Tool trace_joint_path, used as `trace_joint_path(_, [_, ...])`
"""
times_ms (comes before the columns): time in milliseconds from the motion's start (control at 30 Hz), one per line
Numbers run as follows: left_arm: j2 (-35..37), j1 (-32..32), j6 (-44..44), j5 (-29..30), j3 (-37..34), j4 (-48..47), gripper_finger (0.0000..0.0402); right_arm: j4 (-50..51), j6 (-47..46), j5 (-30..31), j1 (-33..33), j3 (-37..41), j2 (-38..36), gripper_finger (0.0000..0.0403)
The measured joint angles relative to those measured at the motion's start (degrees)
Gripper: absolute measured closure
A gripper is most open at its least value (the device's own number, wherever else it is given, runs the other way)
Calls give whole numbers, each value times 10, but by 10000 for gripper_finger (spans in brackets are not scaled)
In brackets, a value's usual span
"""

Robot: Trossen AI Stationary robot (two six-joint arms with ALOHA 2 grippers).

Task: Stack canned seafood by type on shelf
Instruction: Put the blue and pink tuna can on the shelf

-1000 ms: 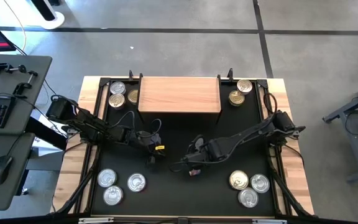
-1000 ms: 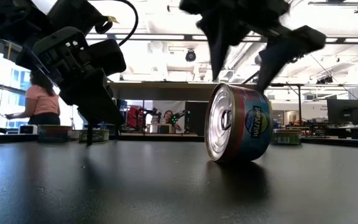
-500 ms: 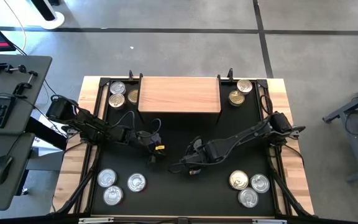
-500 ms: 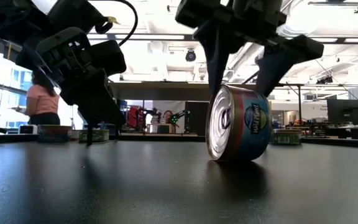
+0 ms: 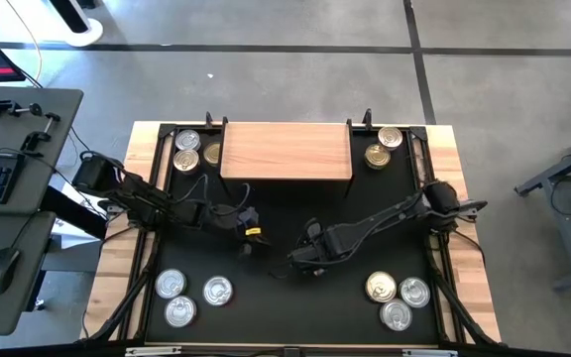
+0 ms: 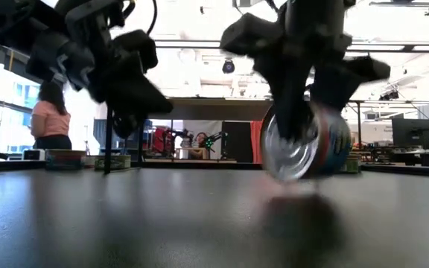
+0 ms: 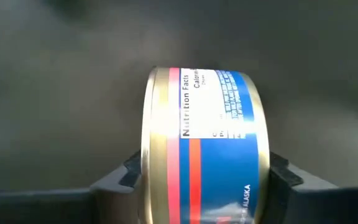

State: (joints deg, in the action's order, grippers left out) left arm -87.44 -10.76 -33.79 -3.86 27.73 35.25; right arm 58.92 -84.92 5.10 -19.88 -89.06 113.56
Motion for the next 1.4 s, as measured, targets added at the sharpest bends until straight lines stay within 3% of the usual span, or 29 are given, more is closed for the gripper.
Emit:
trace_joint_path(267, [74, 31, 20, 4, 51, -67, 402, 147, 88, 52, 28, 0, -134, 234])
trace_joint_path(500, [126, 51, 128, 30, 169, -256, 401, 131, 135, 167, 102, 0, -264, 234])
trace_joint_path(567, [138, 47, 169, 32, 198, -286, 401, 104, 181, 175, 144, 2, -288, 234])
trace_joint_path(733, [169, 23, 246, 32, 235, -310, 401, -66, 294, 92, 279, 102, -339, 234])
trace_joint_path(833, [193, 4, 247, 54, 235, -323, 401, -165, 288, 69, 366, 176, -375, 234])
trace_joint_path(1000, [214, -27, 232, 130, 235, -359, 401, -398, 240, -33, 473, 270, -392, 234])
trace_joint_path(1400, [215, -37, 181, 152, 235, -363, 401, -405, 204, -49, 513, 252, -323, 234])
